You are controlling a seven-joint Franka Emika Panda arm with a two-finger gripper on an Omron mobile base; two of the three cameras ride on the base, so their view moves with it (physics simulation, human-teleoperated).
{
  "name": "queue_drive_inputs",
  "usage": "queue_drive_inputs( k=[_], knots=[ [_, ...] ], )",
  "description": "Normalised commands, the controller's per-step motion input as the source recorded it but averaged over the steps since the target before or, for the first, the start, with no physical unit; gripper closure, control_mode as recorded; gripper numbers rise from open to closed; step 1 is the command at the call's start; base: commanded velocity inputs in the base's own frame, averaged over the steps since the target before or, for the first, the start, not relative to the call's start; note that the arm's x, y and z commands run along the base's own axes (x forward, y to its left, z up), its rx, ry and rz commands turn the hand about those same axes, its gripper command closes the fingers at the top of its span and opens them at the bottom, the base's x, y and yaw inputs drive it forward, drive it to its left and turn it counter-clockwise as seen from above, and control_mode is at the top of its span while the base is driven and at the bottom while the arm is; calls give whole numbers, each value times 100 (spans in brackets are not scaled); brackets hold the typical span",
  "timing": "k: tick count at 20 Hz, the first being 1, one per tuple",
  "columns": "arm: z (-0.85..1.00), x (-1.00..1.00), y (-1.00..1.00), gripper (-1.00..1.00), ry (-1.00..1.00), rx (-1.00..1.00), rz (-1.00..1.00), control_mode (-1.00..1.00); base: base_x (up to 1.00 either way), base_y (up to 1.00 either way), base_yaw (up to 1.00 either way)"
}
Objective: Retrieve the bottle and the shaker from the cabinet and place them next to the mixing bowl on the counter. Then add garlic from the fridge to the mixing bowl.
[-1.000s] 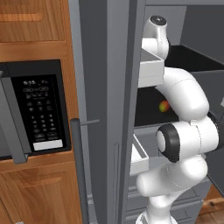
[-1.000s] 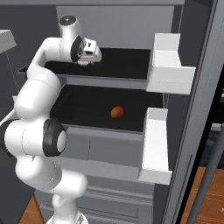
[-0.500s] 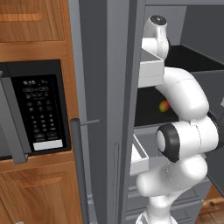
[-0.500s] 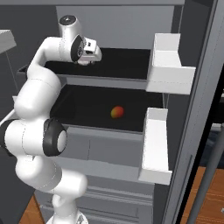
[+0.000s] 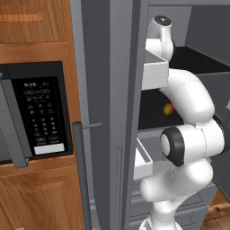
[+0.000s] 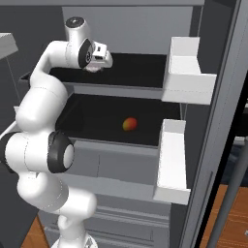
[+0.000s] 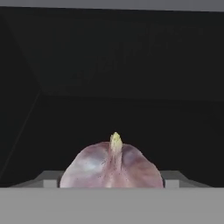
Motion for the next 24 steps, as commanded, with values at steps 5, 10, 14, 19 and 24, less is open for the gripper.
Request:
queue_drive_inputs(
  k=[5, 10, 14, 19, 24],
  knots=[
    [0, 0, 0, 100, 0, 0, 0, -100, 0, 0, 0],
    [-1, -15, 0, 100, 0, 0, 0, -100, 0, 0, 0],
    [1, -96, -10, 100, -12, 1, 1, -100, 0, 0, 0],
    [30, -100, -26, 100, -16, 4, 0, -100, 0, 0, 0],
    [49, -100, -11, 100, -5, 5, 0, -100, 0, 0, 0]
  ],
)
